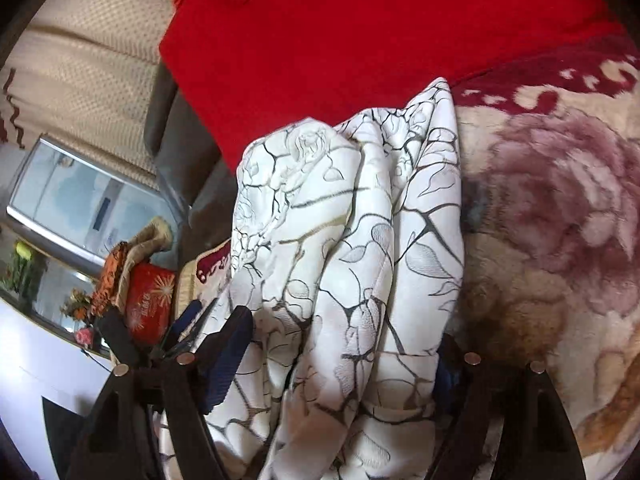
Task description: Fold large clothes
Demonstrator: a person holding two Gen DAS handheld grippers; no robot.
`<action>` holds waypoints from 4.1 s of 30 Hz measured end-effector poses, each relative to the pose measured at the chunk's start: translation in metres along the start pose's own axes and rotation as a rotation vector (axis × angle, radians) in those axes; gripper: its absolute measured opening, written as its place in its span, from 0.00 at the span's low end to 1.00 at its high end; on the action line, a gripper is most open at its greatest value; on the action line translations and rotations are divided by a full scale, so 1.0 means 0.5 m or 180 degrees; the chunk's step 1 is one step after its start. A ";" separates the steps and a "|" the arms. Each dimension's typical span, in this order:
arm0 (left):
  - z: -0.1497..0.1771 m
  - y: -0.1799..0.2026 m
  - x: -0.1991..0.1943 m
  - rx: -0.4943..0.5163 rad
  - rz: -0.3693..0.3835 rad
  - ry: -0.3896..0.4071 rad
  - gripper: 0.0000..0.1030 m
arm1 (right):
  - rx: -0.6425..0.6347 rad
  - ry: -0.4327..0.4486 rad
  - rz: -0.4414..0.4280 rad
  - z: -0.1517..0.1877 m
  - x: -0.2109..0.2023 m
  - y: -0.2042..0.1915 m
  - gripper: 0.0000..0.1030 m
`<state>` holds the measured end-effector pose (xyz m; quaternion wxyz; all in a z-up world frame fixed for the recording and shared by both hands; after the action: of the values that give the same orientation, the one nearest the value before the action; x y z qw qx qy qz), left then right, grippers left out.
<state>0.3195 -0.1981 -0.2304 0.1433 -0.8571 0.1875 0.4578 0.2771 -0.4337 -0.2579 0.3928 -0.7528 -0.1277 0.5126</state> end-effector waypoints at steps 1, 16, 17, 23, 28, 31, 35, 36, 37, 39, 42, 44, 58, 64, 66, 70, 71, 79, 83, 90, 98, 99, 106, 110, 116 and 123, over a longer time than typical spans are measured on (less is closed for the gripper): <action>0.000 0.001 0.000 0.0002 0.0004 -0.0003 0.94 | -0.0013 0.0001 0.0040 0.001 0.007 0.003 0.78; 0.044 0.094 0.027 0.0020 0.1846 -0.0829 0.94 | -0.0195 0.0169 0.0229 0.010 0.015 -0.002 0.75; 0.050 0.101 0.033 -0.0017 0.2011 -0.0936 0.94 | -0.0202 0.0180 0.0233 0.010 0.015 -0.002 0.75; 0.064 0.107 0.061 -0.0244 0.2264 -0.1148 0.97 | -0.0253 0.0240 0.0278 0.019 0.018 -0.003 0.75; 0.060 0.111 0.062 -0.0269 0.2315 -0.1099 0.95 | -0.0247 0.0288 0.0276 0.023 0.018 -0.005 0.77; 0.058 0.106 0.057 -0.0296 0.2304 -0.1031 0.91 | -0.0220 0.0277 0.0269 0.025 0.018 -0.008 0.77; 0.063 0.111 0.045 -0.0298 0.2291 -0.0956 0.85 | -0.0175 0.0290 0.0299 0.027 0.017 -0.019 0.75; 0.062 0.110 0.041 -0.0314 0.2307 -0.0939 0.82 | -0.0172 0.0274 0.0256 0.029 0.018 -0.026 0.70; 0.062 0.109 0.040 -0.0330 0.2320 -0.0931 0.80 | -0.0163 0.0251 0.0199 0.031 0.020 -0.031 0.65; 0.061 0.105 0.033 -0.0343 0.2330 -0.0897 0.72 | -0.0142 0.0236 0.0153 0.034 0.025 -0.041 0.63; 0.066 0.102 0.027 -0.0301 0.2299 -0.0851 0.66 | -0.0202 0.0242 0.0184 0.038 0.025 -0.059 0.60; 0.067 0.102 0.022 -0.0270 0.2272 -0.0822 0.63 | -0.0232 0.0249 0.0164 0.040 0.024 -0.074 0.58; 0.060 0.023 -0.105 -0.0154 0.1744 -0.0425 0.57 | -0.0576 0.0146 0.0064 0.079 0.052 -0.181 0.55; 0.074 -0.017 -0.141 -0.0181 0.1570 -0.0369 0.57 | -0.0765 0.0081 0.0061 0.113 0.073 -0.228 0.54; 0.077 -0.024 -0.144 -0.0177 0.1540 -0.0366 0.57 | -0.0805 0.0088 0.0076 0.127 0.077 -0.238 0.54; 0.076 -0.025 -0.147 -0.0159 0.1511 -0.0363 0.57 | -0.0828 0.0129 0.0085 0.155 0.074 -0.247 0.54; 0.076 -0.024 -0.148 -0.0147 0.1499 -0.0364 0.57 | -0.0827 0.0137 0.0086 0.161 0.074 -0.250 0.54; 0.123 -0.034 -0.115 -0.0079 0.1237 -0.0556 0.57 | -0.0727 0.0056 0.0175 0.188 0.097 -0.225 0.54; 0.130 -0.040 -0.103 -0.0092 0.1173 -0.0619 0.57 | -0.0648 0.0008 0.0207 0.199 0.114 -0.207 0.54; 0.133 -0.036 -0.096 -0.0061 0.1029 -0.0641 0.58 | -0.0439 -0.0037 0.0241 0.209 0.125 -0.162 0.54; 0.154 -0.054 -0.086 -0.0132 0.0887 -0.0743 0.69 | -0.0351 0.0029 0.0329 0.224 0.138 -0.160 0.53; 0.157 -0.057 -0.085 -0.0114 0.0846 -0.0744 0.73 | -0.0329 0.0042 0.0324 0.225 0.137 -0.157 0.54; 0.168 -0.080 -0.111 -0.0148 0.0700 -0.0660 0.78 | -0.0297 0.0120 0.0520 0.232 0.096 -0.164 0.64; 0.165 -0.085 -0.168 -0.0087 0.0468 -0.0406 0.78 | -0.0317 0.0309 0.0670 0.226 0.023 -0.172 0.66; 0.204 -0.067 -0.188 -0.0091 0.0377 -0.0400 0.78 | -0.0545 0.0671 0.0478 0.212 -0.060 -0.246 0.64; 0.227 -0.070 -0.166 -0.0157 0.0305 -0.0474 0.79 | -0.0834 0.0339 0.0600 0.278 -0.004 -0.299 0.39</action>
<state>0.2102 -0.1038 -0.2194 0.1135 -0.8141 0.2058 0.5311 0.1863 -0.2722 -0.1718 0.2477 -0.8323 -0.1012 0.4855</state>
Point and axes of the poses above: each gripper's, at about its wrist camera, not at the fingertips, and x roughly the way its jaws point, y to its right, z to its underside, the point moved 10 cm from there along x, roughly the way its jaws point, and after that the axes turned 15 degrees about -y, right-handed, at the moved point
